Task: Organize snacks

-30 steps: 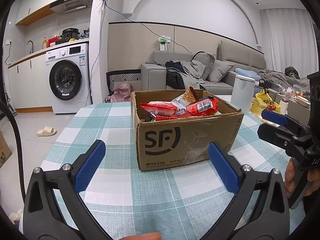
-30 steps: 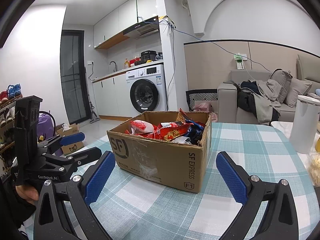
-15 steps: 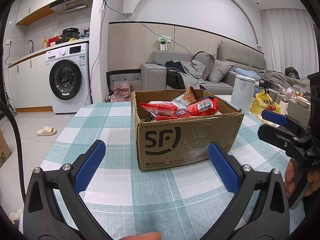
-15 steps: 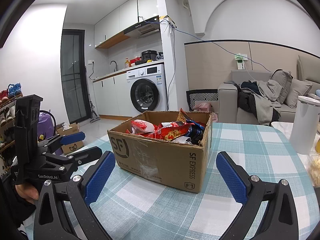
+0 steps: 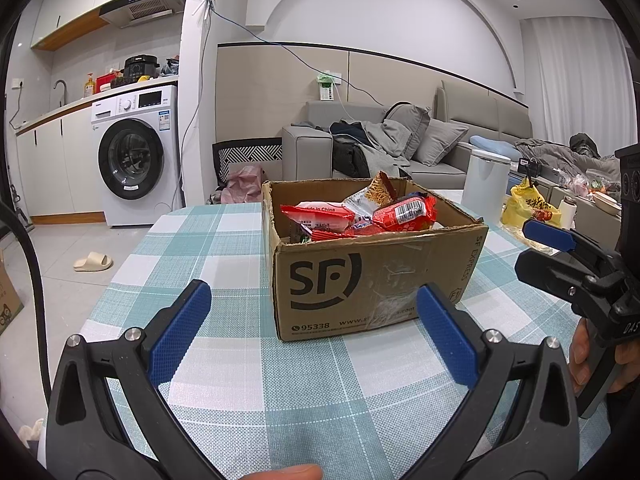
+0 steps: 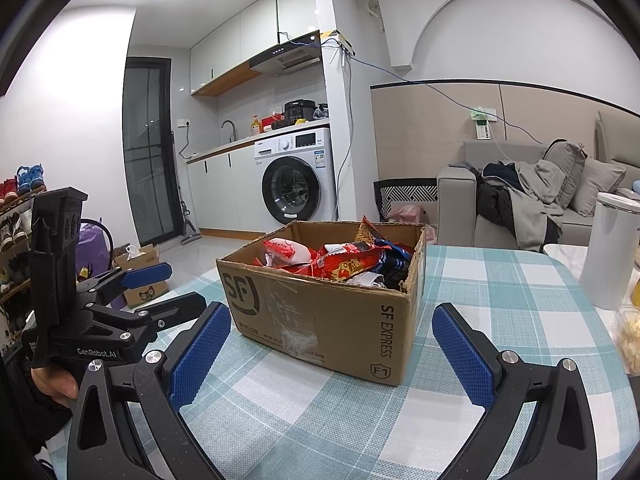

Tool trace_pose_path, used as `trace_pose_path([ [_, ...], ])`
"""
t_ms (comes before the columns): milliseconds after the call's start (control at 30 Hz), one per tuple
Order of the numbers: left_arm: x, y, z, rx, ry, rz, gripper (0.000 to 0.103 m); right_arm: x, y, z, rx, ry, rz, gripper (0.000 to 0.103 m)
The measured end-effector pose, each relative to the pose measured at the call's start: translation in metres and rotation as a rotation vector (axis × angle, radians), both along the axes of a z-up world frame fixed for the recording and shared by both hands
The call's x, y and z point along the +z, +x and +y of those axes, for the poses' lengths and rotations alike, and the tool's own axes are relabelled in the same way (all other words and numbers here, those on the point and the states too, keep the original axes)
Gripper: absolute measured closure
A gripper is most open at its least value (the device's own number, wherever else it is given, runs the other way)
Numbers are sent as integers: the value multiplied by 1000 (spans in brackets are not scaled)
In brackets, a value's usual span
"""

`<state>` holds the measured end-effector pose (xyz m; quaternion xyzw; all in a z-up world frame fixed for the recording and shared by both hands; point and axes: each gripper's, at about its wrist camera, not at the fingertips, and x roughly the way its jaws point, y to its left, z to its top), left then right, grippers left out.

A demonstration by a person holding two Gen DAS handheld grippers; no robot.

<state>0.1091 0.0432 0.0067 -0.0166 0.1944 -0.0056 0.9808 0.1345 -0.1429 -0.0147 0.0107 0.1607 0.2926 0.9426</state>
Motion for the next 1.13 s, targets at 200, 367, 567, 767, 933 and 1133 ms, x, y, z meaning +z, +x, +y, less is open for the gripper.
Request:
trace_pose_path([
  [200,0,0,0,0,0,0,1,0,-1,0,2,0,-1,0],
  [367,0,0,0,0,0,0,1,-1,0,1,2,-1,-1,0],
  [567,0,0,0,0,-1,1,1,-1,0,3,5,-3,-1,0],
  [767,0,0,0,0,-1,1,1,-2,0,4,7,-4,-1,0],
  [933,0,0,0,0,-1,1,1,-2,0,4,7,-4,-1,0],
  [1133,0,0,0,0,0,2,1,-2,0,5,10,-6,-3,0],
])
